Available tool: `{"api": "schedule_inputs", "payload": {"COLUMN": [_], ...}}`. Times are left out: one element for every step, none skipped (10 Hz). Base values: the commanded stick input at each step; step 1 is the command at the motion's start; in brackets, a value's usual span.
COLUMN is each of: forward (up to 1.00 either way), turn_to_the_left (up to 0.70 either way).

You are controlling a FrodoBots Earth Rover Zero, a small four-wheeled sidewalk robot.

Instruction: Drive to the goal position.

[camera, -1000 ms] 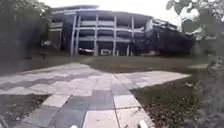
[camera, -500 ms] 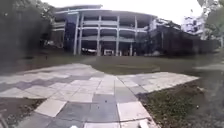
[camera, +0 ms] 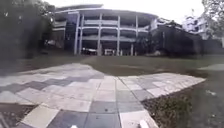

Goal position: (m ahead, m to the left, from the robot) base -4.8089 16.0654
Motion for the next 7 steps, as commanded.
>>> {"api": "schedule_inputs", "payload": {"forward": [0.5, 0.5, 0.5, 0.5, 0.5, 0.5, 0.5], "turn_to_the_left": [0.0, 0.4, 0.5, 0.5, 0.5, 0.5, 0.5]}}
